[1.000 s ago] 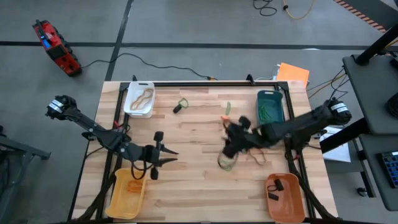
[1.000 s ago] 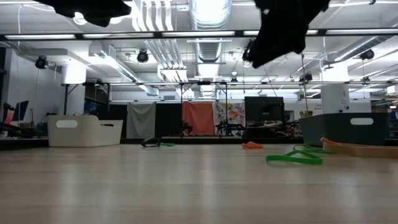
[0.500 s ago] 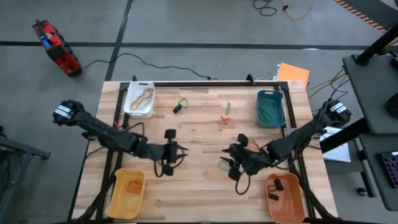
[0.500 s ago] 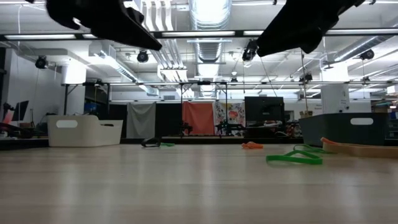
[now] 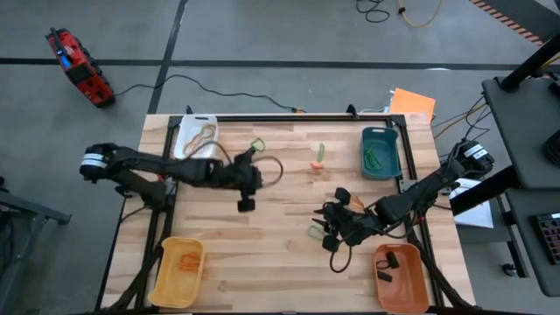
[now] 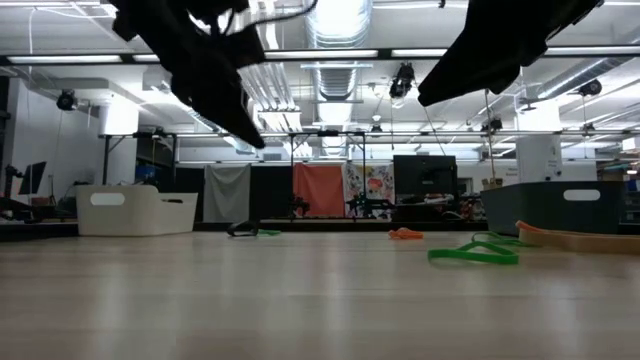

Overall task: Sort rubber bands into baskets
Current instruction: Put the black rubber band into the orange bin

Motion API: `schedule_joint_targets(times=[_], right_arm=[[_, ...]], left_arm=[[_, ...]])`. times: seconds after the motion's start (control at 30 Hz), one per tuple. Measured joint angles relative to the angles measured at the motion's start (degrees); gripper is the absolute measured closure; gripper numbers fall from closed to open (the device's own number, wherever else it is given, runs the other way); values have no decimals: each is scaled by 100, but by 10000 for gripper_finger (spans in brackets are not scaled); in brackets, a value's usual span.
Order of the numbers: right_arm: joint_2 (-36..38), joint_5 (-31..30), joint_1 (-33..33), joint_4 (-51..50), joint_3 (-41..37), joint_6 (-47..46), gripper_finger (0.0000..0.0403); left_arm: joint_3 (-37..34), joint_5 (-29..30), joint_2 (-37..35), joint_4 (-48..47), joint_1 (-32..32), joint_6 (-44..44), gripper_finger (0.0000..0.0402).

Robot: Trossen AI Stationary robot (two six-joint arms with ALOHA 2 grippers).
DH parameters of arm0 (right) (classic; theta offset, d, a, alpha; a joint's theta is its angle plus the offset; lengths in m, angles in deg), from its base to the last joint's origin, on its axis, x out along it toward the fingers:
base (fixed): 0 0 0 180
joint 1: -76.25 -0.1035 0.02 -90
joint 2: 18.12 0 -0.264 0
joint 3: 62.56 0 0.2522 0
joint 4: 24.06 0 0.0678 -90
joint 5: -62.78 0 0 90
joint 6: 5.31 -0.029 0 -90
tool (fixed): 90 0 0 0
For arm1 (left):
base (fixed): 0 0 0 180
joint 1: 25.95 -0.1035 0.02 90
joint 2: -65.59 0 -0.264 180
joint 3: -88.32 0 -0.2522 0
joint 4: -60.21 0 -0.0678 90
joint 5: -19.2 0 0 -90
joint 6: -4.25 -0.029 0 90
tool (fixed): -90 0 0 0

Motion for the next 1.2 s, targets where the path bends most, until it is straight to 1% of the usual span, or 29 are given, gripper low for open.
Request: schedule_joint_targets(times=[0.2,0.27,0.37,0.53,0.63,0.7,0.83,0.93,1.07,1.13,1.2], right_arm=[[0,-7,13,1,0,243,312],[2,-157,13,-21,0,252,317],[4,-405,13,-40,0,252,324],[7,-442,14,-42,0,322,333],[7,-442,15,-42,0,331,335],[7,-446,15,-40,0,355,333],[7,-448,15,-42,0,355,328],[11,-448,15,-46,0,355,325],[13,-448,15,-47,0,355,330],[13,-447,15,-61,0,355,333],[15,-446,15,-78,0,355,335]], left_arm=[[2,-83,34,-346,-1128,-1,325],[0,-83,89,-465,-1459,-78,325],[-5,-85,220,-515,-1893,-274,325],[58,-82,671,-517,-2447,-135,325],[197,-68,1056,-520,-2597,84,325],[369,48,1336,-556,-2637,201,325],[746,224,1808,-741,-2639,226,315],[985,245,2088,-808,-2639,318,294],[1159,283,2339,-917,-2639,349,253],[1170,444,2391,-929,-2639,351,231],[1166,748,2421,-926,-2639,368,212]])
